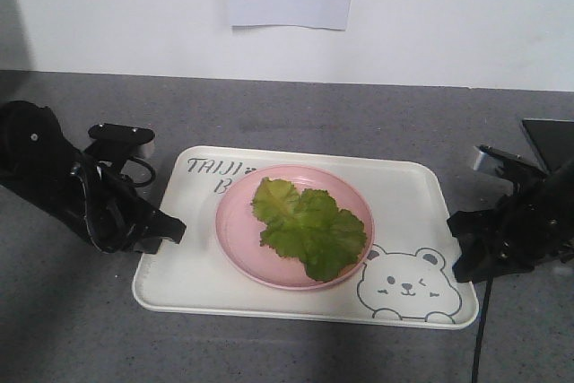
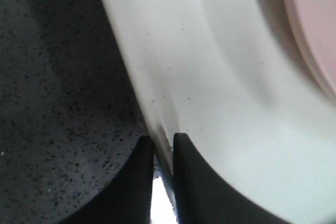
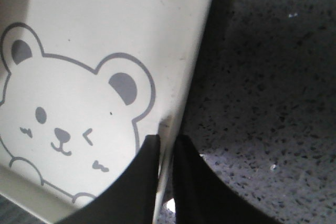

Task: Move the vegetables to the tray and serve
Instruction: 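Lower the tray onto the counter with both grippers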

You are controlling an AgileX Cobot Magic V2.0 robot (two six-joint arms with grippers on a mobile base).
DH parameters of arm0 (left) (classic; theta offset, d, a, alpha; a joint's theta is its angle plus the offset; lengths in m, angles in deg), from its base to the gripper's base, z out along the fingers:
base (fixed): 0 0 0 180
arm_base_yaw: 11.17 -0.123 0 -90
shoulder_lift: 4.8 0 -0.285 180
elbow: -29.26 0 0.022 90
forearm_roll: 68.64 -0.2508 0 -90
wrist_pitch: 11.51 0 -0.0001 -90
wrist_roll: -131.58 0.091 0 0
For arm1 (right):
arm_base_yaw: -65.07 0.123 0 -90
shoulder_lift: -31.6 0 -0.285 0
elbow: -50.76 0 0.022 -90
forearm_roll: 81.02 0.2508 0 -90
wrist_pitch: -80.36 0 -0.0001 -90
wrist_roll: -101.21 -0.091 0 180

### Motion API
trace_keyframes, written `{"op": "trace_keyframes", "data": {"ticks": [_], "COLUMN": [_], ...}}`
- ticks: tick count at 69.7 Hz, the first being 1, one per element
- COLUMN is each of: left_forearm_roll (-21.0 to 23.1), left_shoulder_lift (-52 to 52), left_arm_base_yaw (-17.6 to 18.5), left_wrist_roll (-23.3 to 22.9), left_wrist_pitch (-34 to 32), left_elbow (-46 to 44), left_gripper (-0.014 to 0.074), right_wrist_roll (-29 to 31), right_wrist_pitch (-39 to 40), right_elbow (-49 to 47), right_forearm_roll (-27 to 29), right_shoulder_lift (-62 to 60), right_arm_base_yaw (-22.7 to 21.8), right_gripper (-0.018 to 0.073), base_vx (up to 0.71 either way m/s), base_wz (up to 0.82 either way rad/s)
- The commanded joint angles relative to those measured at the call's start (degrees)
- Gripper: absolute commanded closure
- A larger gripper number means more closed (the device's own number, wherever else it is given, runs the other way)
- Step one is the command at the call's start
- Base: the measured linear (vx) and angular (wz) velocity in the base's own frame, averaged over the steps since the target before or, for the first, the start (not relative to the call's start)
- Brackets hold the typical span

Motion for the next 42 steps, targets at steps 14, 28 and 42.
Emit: {"op": "trace_keyframes", "data": {"ticks": [14, 28, 42], "left_forearm_roll": [2.9, 3.3, 2.7], "left_shoulder_lift": [2.1, 2.0, 2.0], "left_arm_base_yaw": [0.7, 0.7, 0.7], "left_wrist_roll": [1.8, 1.7, 1.7], "left_wrist_pitch": [-2.8, -1.5, -0.4], "left_elbow": [-1.7, -1.7, -1.7], "left_gripper": [0.0602, 0.0597, 0.0536], "right_wrist_roll": [2.1, 2.1, 2.0], "right_wrist_pitch": [-2.5, -3.8, -3.6], "right_elbow": [-1.5, -1.5, -1.5], "right_forearm_roll": [4.6, 4.0, 3.1], "right_shoulder_lift": [-2.2, -2.2, -2.2], "right_arm_base_yaw": [0.6, 0.6, 0.6], "right_gripper": [0.0557, 0.0552, 0.052], "base_vx": [0.0, 0.0, 0.0], "base_wz": [0.0, 0.0, 0.0]}}
